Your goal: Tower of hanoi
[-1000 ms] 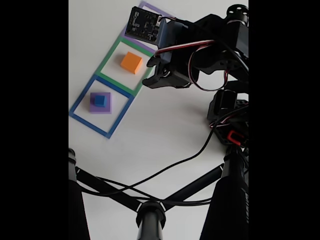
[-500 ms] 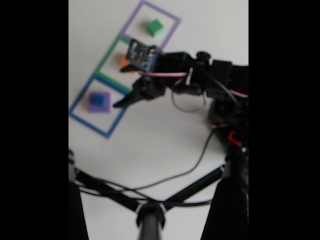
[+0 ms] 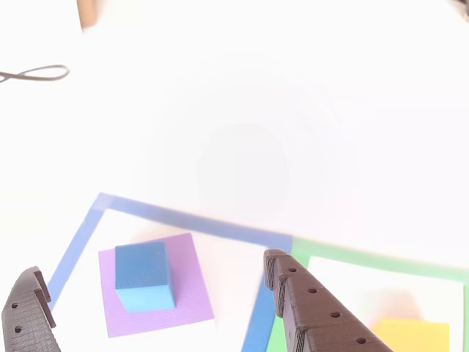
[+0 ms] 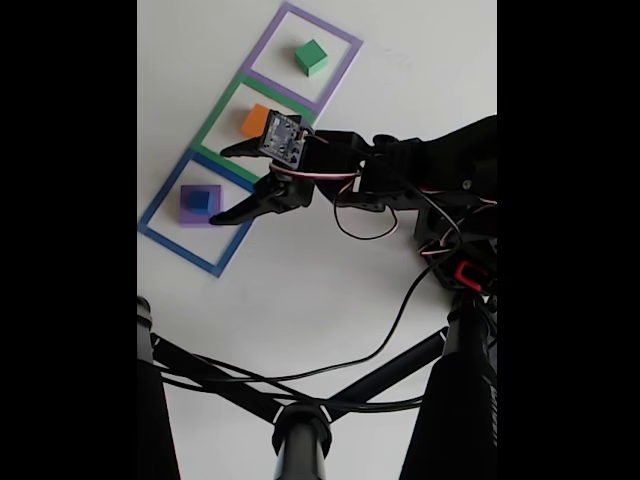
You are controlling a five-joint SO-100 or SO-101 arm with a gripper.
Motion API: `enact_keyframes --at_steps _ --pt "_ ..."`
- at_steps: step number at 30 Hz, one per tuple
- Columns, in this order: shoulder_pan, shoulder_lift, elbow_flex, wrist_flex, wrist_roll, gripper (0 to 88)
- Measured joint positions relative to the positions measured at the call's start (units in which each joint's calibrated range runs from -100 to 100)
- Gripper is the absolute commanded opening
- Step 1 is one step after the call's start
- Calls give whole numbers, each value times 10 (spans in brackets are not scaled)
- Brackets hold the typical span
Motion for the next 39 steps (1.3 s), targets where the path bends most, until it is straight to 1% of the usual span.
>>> enact_keyframes --at_steps 8,17,26,39 --pt "-4 136 -4 -137 0 351" --pt "-15 268 -62 -235 0 344" --pt "-30 347 -111 -283 0 342" --pt "-39 360 -115 -287 0 338"
